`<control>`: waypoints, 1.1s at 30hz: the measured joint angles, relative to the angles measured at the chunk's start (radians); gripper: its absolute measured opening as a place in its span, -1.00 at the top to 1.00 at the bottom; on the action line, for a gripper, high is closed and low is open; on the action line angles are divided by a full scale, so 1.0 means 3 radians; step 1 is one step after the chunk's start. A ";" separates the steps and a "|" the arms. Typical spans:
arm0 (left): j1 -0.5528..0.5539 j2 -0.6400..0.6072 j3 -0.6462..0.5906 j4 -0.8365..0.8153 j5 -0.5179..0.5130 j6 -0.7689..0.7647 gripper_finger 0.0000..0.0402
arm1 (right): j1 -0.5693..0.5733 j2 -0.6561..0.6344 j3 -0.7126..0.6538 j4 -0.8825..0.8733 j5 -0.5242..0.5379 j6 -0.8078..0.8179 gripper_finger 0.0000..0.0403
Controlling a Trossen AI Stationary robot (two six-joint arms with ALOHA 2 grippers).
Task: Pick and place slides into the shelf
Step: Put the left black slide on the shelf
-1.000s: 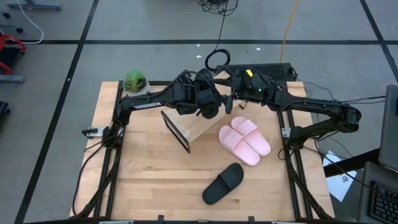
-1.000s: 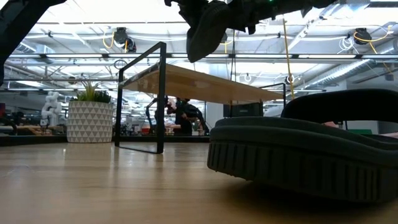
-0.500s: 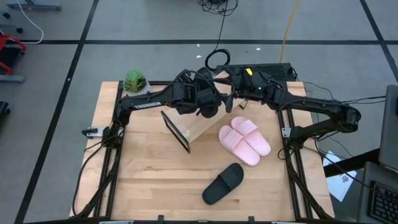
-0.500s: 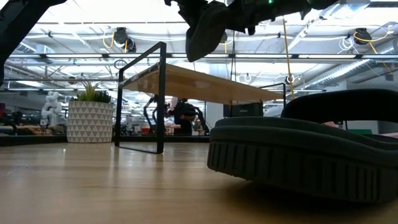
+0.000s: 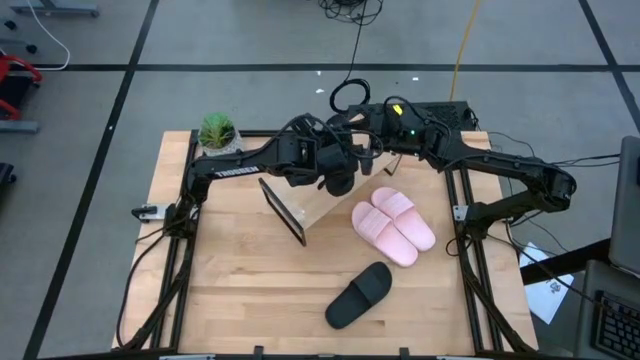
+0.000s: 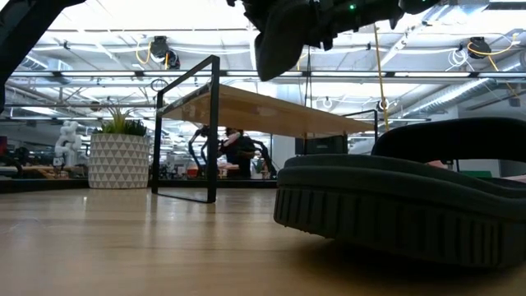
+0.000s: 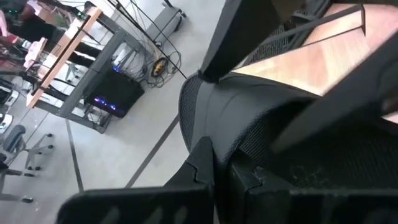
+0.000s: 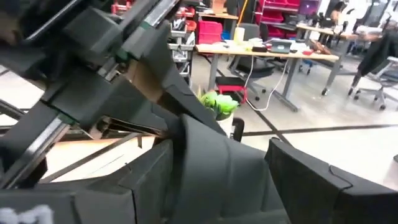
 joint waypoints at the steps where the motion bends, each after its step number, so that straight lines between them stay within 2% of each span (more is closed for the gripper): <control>1: -0.0005 0.0000 0.0000 0.0001 0.0001 0.0001 1.00 | 0.0001 0.0004 0.0002 0.0000 0.0056 -0.0009 -0.25; 8: -0.0025 0.0005 -0.0003 0.0004 0.0005 0.0047 1.00 | -0.0018 0.0005 0.0005 -0.0181 0.0239 -0.0026 -0.23; 15: -0.0025 0.0008 -0.0004 0.0065 0.0013 0.0045 1.00 | -0.0003 0.0002 0.0007 -0.0233 0.0416 -0.0096 -0.02; 19: -0.0023 0.0008 -0.0004 0.0147 0.0037 0.0083 1.00 | -0.0001 0.0002 0.0007 -0.0253 0.0564 -0.0119 0.15; 33: -0.0024 0.0008 -0.0004 0.0278 0.0185 0.0087 0.97 | -0.0005 0.0000 0.0005 -0.0237 0.0611 -0.0120 0.93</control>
